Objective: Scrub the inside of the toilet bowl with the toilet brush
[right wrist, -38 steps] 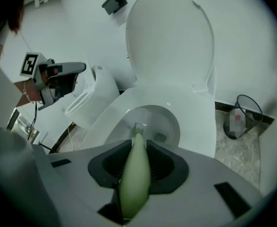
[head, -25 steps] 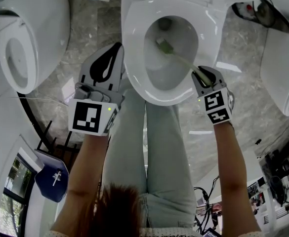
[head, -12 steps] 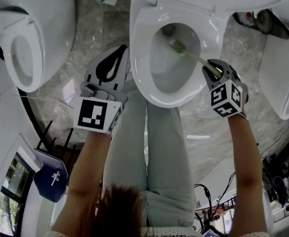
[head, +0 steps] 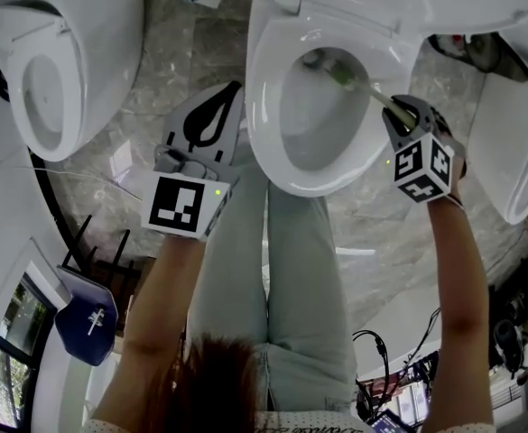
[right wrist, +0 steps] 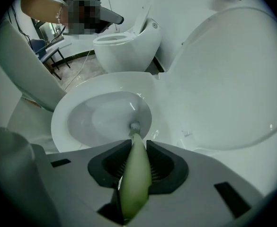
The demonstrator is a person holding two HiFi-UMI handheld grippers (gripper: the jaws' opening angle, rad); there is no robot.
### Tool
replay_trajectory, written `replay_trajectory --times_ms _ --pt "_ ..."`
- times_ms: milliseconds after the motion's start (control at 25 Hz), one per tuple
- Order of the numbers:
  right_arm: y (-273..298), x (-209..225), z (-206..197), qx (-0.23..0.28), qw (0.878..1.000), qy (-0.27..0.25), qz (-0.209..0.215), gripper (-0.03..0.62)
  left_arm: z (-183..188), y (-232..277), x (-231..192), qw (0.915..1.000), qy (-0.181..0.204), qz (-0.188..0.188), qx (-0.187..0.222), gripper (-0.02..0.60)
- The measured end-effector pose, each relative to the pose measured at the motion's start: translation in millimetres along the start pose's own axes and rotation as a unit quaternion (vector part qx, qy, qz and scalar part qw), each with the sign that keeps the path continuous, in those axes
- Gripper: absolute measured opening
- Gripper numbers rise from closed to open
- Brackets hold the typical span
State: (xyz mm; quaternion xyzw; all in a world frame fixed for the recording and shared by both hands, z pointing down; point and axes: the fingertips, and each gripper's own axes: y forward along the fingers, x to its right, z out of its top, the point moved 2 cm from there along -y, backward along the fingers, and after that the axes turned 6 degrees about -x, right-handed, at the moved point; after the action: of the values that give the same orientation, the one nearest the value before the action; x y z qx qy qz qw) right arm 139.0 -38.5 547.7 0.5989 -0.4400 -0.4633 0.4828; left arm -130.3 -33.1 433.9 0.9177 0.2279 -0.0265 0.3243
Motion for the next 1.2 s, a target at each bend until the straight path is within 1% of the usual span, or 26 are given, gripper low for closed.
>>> replay_trajectory --times_ms 240,480,600,680,800,920,1200 --pt "-3 19 7 0.000 1.000 -0.019 -0.020 0.107 2 1 -3 1.0000 0.000 0.000 0.001 0.005" --pt "-6 26 9 0.004 1.000 -0.012 -0.021 0.107 4 1 -2 1.0000 0.005 -0.003 0.000 0.005" --pt "-6 26 13 0.004 0.999 -0.034 -0.031 0.107 3 2 -1 1.0000 0.005 -0.003 0.001 0.005" --pt "-5 22 13 -0.006 0.998 -0.056 -0.033 0.107 2 1 -1 1.0000 0.005 -0.004 0.001 0.005" --pt "-4 11 12 -0.024 0.996 -0.080 -0.023 0.107 1 -1 0 1.0000 0.005 -0.004 0.001 0.005" --pt "-5 -1 11 -0.034 0.996 -0.086 -0.012 0.107 -2 -3 0 1.0000 0.004 -0.003 0.001 0.005" --pt "-8 -28 -3 -0.035 0.998 -0.048 0.020 0.107 -6 -8 3 1.0000 -0.001 -0.002 0.004 0.005"
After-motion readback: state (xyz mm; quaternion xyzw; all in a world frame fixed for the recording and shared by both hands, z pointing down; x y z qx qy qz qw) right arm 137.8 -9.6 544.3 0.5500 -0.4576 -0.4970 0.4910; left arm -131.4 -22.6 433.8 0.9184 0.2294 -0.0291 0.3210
